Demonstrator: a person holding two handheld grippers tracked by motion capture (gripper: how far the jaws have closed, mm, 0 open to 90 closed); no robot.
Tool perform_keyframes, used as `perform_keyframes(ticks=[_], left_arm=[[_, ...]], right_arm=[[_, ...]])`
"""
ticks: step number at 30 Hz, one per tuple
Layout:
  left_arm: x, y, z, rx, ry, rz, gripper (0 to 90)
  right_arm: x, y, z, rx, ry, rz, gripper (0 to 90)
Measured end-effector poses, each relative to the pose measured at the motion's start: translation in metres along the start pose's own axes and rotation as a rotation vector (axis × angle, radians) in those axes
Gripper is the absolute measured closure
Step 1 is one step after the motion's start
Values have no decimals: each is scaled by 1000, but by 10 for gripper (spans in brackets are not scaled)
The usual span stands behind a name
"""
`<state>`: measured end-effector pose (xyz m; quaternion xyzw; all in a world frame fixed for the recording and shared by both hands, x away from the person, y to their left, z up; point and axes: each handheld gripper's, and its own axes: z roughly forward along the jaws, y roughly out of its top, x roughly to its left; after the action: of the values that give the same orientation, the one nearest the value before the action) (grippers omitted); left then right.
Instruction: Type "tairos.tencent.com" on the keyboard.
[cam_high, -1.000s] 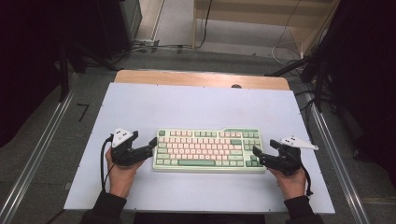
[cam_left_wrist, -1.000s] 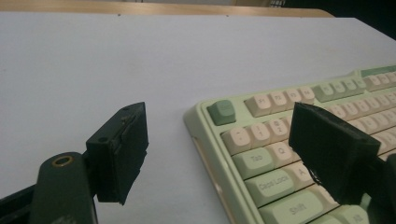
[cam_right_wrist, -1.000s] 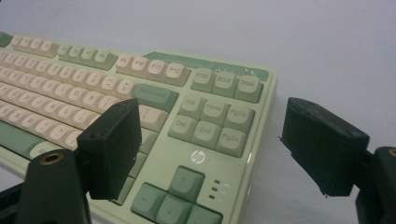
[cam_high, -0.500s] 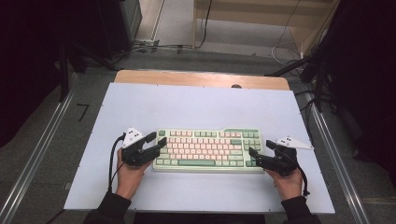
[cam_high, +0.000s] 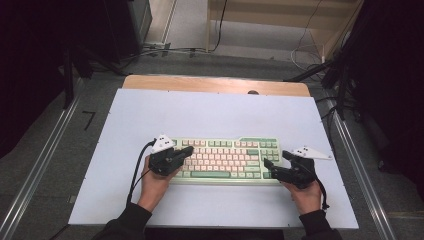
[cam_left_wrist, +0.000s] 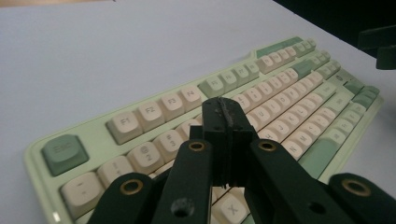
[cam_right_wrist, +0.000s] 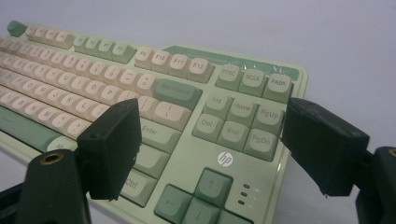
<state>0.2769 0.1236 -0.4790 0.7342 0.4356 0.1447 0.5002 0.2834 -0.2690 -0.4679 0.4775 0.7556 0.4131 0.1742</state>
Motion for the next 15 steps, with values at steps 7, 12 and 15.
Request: perform_keyframes(ticks=[7,12,15], left_arm=[[-12,5,21,57,-15,40,900],[-20,6,34,83,-13,64,900],[-21,6,38,96,-14,67,900]], right_arm=[[-1,0,1,2,-1,0,184],[0,-1,1,4,-2,-1,184],[0,-1,1,8,-2,0,184]])
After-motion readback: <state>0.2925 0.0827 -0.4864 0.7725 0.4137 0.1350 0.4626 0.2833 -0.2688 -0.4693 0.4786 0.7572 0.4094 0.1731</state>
